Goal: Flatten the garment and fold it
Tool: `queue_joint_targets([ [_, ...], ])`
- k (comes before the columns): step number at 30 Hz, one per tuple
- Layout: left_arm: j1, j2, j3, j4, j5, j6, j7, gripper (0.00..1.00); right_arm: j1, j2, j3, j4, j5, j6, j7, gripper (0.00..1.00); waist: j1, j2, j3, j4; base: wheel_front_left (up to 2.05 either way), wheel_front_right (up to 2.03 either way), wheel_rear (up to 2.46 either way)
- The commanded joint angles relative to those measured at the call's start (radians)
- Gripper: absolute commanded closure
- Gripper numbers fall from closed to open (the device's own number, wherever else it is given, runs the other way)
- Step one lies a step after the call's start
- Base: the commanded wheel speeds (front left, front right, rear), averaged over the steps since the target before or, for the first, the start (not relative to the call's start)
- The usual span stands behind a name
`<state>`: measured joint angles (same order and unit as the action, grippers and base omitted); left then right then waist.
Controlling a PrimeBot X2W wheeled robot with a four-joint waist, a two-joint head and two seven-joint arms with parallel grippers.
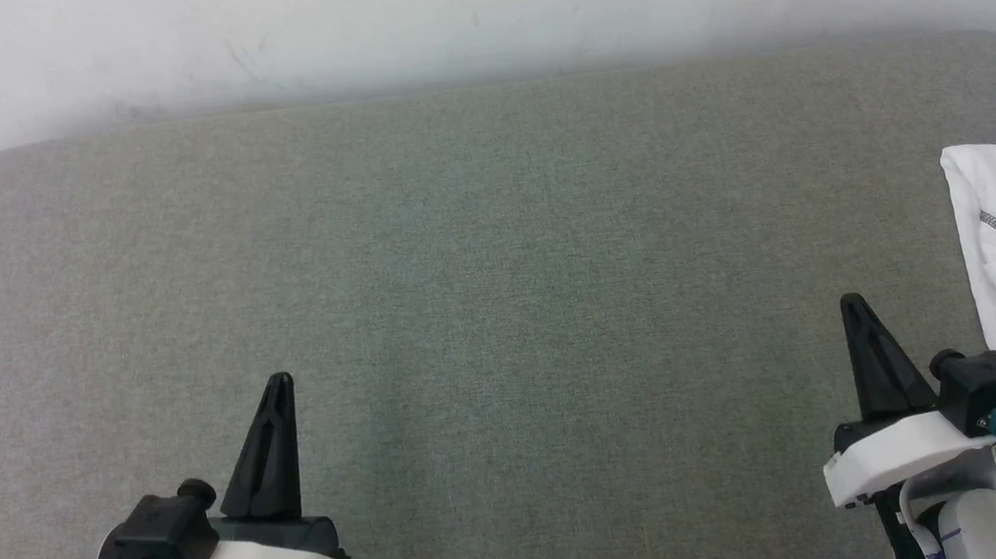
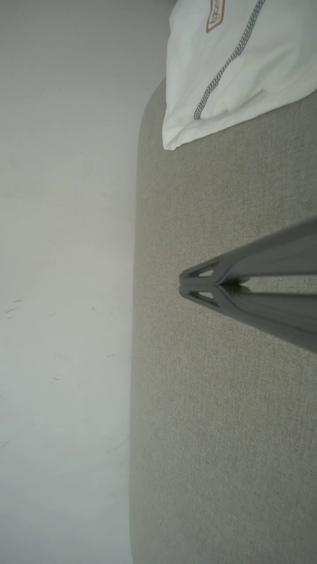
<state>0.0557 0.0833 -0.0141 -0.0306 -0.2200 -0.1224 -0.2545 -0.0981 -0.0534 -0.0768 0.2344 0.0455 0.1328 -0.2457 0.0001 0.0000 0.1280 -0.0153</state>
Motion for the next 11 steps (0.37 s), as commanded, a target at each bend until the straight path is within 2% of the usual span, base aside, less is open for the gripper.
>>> queue_joint_targets([
  [1, -0.002, -0.001, 0.001, 0.001, 0.006, 0.003, 0.006, 1.00, 0.003, 0.000, 0.002, -0.006, -0.001, 0.000, 0.006, 1.00, 0.0000, 0.0000, -0.002, 0.000, 0.00, 0.00, 0.00],
  [11, -0.006, -0.004, 0.002, 0.003, 0.024, 0.013, 0.027, 1.00, 0.011, 0.000, 0.008, -0.025, -0.005, 0.000, 0.026, 1.00, 0.0000, 0.0000, -0.012, 0.002, 0.00, 0.00, 0.00],
])
